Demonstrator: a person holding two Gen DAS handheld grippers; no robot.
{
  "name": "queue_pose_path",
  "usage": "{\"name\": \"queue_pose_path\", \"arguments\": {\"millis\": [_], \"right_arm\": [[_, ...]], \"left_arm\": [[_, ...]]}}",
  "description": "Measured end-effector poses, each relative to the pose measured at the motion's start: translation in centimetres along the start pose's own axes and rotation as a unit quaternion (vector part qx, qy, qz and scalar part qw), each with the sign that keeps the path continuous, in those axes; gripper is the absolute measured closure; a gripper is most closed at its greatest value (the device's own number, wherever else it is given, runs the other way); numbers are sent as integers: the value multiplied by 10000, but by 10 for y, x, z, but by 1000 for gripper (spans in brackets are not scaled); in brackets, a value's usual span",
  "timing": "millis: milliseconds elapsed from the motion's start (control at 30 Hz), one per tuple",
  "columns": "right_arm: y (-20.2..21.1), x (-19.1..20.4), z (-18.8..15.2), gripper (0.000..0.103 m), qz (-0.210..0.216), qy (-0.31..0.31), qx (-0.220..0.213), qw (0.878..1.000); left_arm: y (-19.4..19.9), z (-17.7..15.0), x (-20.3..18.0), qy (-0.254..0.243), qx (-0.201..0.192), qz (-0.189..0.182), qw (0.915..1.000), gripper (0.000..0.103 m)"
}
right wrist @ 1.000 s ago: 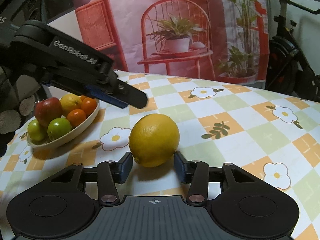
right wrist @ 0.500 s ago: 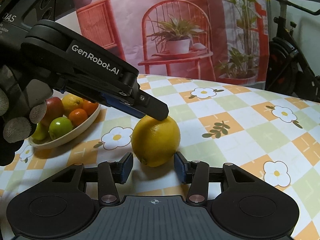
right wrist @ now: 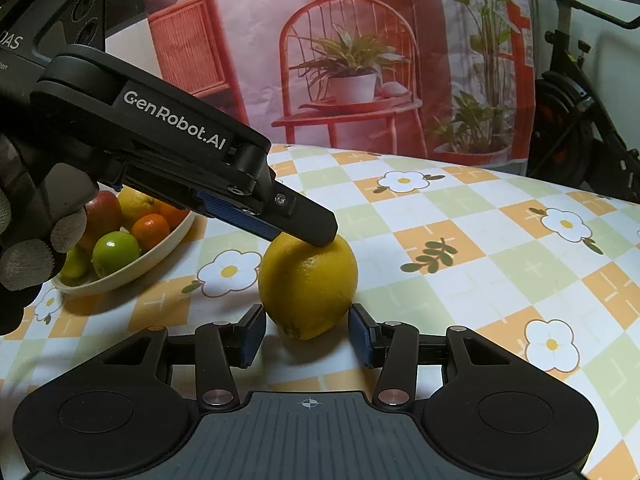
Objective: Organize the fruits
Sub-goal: 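Grasp the lemon with the left gripper while the right gripper presses it, then carry the lemon to the plate and lower it onto the rim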
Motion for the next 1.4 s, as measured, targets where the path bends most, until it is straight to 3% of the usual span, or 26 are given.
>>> {"name": "queue_pose_path", "arguments": {"millis": [1100, 1400], "right_arm": [[-2, 0, 1, 57, -30, 14, -16, 10000], [5, 18, 2, 57, 145, 163, -52, 9997]], "left_arm": [[0, -2, -2, -42, 149, -215, 9996, 61], [24, -9, 2, -29, 78, -114, 9999, 61]]}}
Point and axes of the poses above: each gripper's, at about its wrist camera, not at the fingertips, and y roughly against the way its jaws point, x to its left, z to its top, the point moved 2 cm from there along -y, roughly the way its jaws point, and after that the axes turned 4 degrees about -x, right-handed, at the moved point
